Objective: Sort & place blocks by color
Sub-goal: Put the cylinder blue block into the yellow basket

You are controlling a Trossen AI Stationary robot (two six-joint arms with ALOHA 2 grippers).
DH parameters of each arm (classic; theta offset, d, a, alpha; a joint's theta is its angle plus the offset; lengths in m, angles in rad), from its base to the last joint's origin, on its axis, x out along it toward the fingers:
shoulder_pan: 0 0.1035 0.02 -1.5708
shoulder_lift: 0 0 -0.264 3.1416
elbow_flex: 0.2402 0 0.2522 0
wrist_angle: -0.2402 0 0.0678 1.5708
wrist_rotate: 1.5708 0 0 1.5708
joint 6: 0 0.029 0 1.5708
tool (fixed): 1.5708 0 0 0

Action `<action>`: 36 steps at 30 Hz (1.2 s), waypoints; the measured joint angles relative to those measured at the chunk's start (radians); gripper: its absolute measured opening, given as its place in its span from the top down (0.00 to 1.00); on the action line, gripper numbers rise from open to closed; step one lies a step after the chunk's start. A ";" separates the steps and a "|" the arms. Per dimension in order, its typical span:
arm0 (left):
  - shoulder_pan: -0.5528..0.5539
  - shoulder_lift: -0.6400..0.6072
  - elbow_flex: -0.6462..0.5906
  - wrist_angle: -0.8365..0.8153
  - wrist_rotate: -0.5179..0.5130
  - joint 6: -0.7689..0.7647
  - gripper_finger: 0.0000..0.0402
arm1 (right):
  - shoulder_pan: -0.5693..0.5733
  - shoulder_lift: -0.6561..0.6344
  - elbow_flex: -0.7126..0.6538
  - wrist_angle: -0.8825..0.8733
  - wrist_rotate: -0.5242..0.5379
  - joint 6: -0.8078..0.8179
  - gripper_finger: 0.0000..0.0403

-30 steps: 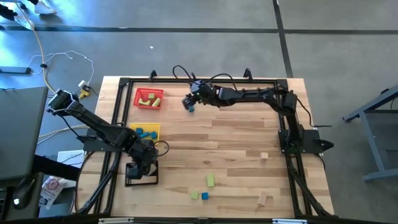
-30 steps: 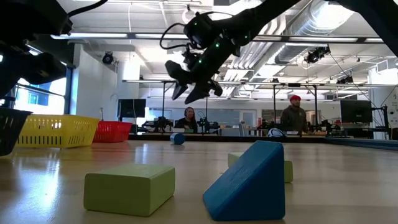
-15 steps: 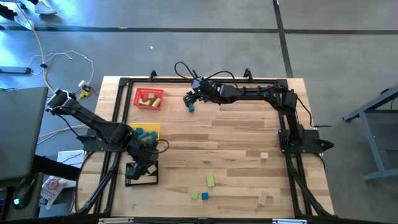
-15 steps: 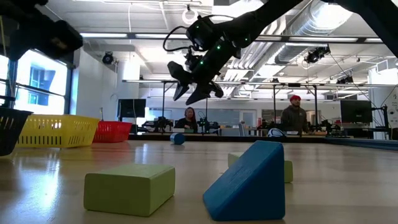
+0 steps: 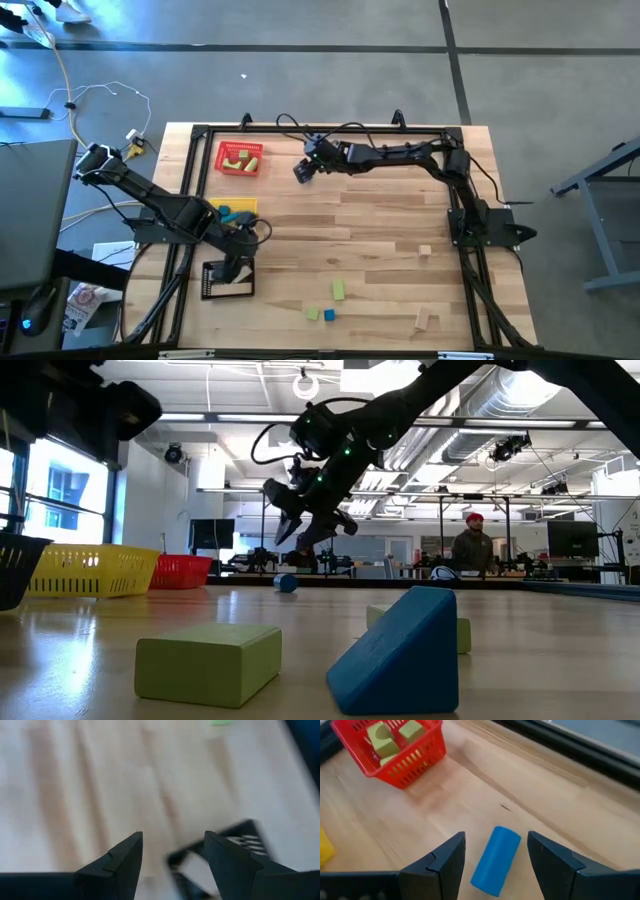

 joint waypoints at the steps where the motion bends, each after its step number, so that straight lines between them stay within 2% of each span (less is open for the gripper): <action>1: 0.006 0.000 0.000 0.000 -0.043 0.017 0.50 | 0.000 -0.002 0.000 -0.003 0.007 -0.006 0.50; 6: 0.066 0.000 0.000 0.000 -0.213 0.043 0.50 | -0.001 -0.009 0.000 0.005 -0.012 0.018 0.50; 11: 0.153 0.001 0.000 0.006 -0.284 0.123 0.50 | 0.006 -0.002 0.000 -0.004 -0.020 0.041 0.50; 14: 0.213 0.001 0.000 0.032 -0.283 0.171 0.50 | 0.014 -0.002 0.000 -0.021 0.005 0.041 0.50; 21: 0.314 0.001 0.000 0.038 -0.275 0.175 0.50 | 0.019 0.012 0.000 -0.037 0.017 0.064 0.50; 36: 0.334 0.001 0.000 0.037 -0.214 0.199 0.50 | 0.024 0.124 0.000 -0.024 0.012 0.098 0.50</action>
